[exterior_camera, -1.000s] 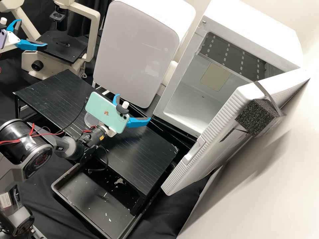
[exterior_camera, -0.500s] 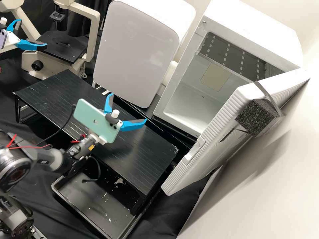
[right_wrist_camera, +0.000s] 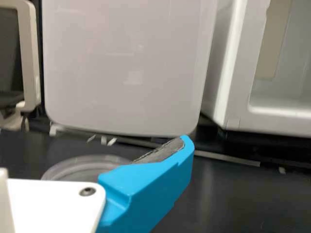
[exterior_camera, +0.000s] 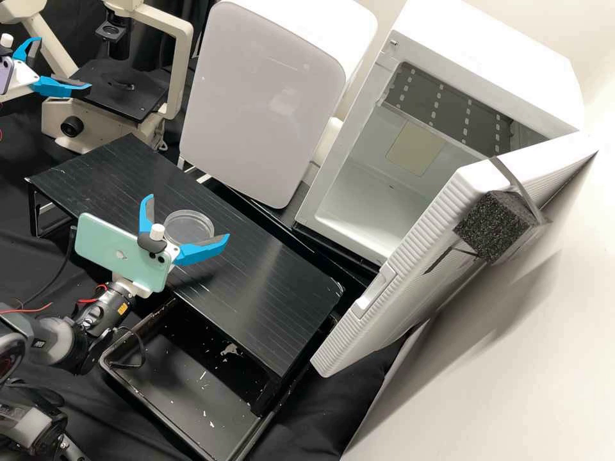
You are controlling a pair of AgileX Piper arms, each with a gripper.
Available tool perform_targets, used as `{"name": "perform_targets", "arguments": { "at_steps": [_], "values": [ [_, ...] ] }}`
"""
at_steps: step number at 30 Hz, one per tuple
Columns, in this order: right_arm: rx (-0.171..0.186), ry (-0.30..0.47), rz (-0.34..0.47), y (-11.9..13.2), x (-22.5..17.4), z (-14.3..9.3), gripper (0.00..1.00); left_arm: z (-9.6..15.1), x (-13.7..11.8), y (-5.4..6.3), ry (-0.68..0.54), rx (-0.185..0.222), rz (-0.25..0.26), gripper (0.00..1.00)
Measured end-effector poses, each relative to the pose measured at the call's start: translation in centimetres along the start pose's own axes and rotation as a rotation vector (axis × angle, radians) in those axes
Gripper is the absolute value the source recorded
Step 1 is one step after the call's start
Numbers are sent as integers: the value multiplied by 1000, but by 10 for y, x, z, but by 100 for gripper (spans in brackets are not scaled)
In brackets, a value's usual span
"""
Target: Place the petri dish in the incubator
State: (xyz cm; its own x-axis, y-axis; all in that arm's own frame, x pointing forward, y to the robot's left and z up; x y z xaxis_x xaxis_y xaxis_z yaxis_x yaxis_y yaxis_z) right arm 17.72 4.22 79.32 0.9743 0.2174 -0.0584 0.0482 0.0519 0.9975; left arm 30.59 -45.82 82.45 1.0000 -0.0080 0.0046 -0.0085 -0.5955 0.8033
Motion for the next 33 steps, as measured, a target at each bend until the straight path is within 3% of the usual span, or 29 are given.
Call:
{"name": "perform_targets", "arguments": {
  "at_steps": [16,28,29,33],
  "values": [
    [-8,-76,-67,-14,3,12,100,0,0,0,0,0,0,100],
    [-8,-85,-81,-13,14,20,100,0,0,0,0,0,0,100],
    [-10,-86,-82,-13,15,21,0,0,0,0,0,0,0,100],
    [-13,-77,-83,-12,16,20,0,0,0,0,0,0,0,100]
  ]
}}
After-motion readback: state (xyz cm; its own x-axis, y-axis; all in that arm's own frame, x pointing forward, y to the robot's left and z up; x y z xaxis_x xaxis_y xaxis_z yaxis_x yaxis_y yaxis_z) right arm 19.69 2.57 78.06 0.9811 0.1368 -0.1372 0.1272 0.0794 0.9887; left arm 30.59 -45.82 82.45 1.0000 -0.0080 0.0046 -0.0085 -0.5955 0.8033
